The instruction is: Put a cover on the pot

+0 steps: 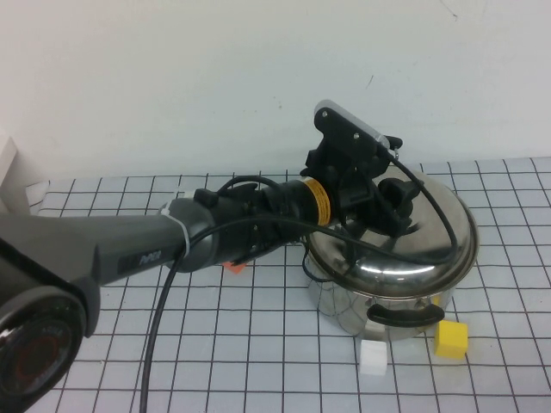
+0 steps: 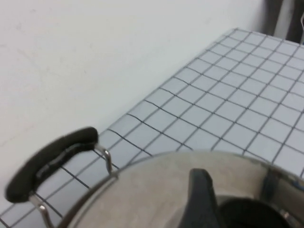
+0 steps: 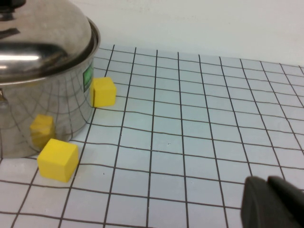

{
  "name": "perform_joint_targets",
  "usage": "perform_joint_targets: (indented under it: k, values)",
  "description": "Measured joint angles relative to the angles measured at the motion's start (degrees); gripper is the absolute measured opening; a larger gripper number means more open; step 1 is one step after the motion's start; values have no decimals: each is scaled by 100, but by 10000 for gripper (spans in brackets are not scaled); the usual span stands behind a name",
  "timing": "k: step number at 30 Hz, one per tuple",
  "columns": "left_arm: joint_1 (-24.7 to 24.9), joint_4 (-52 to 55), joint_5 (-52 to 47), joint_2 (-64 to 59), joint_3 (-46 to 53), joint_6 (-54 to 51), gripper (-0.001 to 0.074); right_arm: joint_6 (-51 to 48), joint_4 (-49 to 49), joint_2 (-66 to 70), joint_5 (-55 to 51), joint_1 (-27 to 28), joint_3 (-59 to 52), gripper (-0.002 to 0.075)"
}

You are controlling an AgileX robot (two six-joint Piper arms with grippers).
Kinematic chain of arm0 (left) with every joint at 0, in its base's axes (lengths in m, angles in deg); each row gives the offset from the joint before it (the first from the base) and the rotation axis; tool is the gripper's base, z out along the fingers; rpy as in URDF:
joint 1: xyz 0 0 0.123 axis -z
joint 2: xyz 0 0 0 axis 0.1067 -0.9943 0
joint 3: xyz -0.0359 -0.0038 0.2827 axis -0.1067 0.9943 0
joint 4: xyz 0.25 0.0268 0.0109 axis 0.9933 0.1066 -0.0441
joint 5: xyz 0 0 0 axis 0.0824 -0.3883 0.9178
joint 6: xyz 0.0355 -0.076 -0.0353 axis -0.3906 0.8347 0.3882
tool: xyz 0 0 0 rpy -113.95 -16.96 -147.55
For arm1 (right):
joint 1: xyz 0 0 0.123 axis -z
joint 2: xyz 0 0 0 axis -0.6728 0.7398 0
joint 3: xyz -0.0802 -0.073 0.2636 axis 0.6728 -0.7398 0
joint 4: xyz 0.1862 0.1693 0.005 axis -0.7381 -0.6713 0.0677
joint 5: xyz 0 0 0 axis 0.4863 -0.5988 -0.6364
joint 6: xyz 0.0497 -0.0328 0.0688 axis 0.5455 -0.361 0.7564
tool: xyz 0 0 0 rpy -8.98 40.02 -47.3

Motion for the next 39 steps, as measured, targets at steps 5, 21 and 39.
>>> perform_joint_targets:
  k: [5, 21, 39]
  values:
    - [0, -55, -143, 296, 0, -105, 423, 0, 0, 0, 0, 0, 0, 9]
    - [0, -119, -3497, 3000, 0, -244, 7, 0, 0, 0, 0, 0, 0, 9]
    - [0, -61, -4819, 6611, 3139, 263, 0, 0, 0, 0, 0, 0, 0, 9]
